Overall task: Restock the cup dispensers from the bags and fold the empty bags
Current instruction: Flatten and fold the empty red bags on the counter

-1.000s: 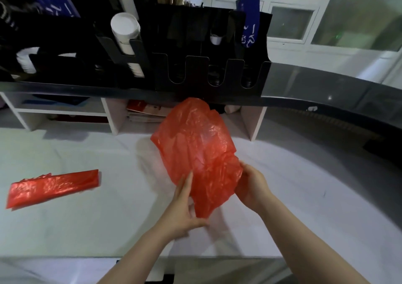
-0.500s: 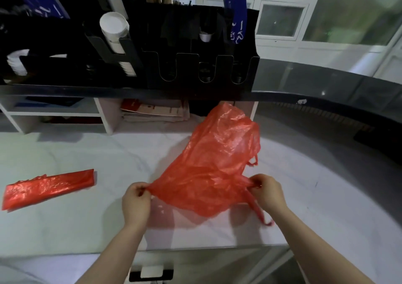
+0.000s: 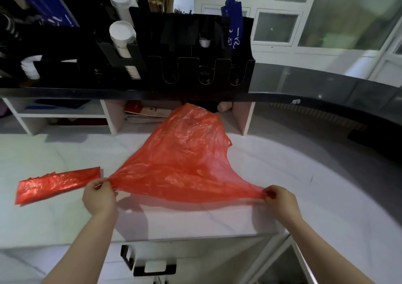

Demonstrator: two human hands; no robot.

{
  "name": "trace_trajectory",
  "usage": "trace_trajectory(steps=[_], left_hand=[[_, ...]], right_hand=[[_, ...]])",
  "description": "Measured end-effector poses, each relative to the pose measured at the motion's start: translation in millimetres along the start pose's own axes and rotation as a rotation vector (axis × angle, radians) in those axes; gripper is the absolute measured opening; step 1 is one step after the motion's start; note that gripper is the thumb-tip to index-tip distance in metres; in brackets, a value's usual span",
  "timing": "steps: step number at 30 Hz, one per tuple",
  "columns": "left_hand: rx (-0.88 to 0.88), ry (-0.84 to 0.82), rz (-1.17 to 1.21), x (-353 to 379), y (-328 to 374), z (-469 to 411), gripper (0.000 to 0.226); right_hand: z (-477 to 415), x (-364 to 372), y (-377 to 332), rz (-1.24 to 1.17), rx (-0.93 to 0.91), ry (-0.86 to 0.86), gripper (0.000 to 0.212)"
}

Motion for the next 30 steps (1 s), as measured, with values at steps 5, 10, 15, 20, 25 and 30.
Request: trace_trajectory(steps=[5,10,15,20,25,30], left_hand=[[0.068,-0.004,-0.113,-32.9,5.9,-2.6,0.039],[0.036,-0.055,-0.219,-73.1,-0.3,9.3,0.039],[0.143,-0.076,-0.424,-123.1,-12.6,17.1,0.012],[0.219,-0.032,-0.516,-142.8,-16.5,22.9,0.026],[0.258,-0.018,-0.579,-140.5,-13.4,25.3,0.036],[0.252,-0.072,-0.616,-122.2,-12.8,26.9,0.029]], right_hand=[[21.4,-4.3,0.8,0.002,0.108,0.13,0.014],[47.3,-2.9,-13.5,-0.103,0.092,0.096,0.019],[75.0,-1.1,-20.6,-0.14,0.035,0.173,0.014],[93.1,1.3,-20.8,-0.642,0.253,0.212,0.026],[98.1,3.4,-11.7,-0.788,0.465,0.227,0.034],[86.2,0.5,2.8,-0.804,0.527,0.295,0.021]])
Point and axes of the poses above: each hand's wrist, its own z-axis away from the middle knuckle, its own x-axis out of the palm, y = z × x, the point moved 1 cm from there along -z, towards the middle knuckle, and after that the axes turned 14 degrees about -x, right-handed, at the moved point
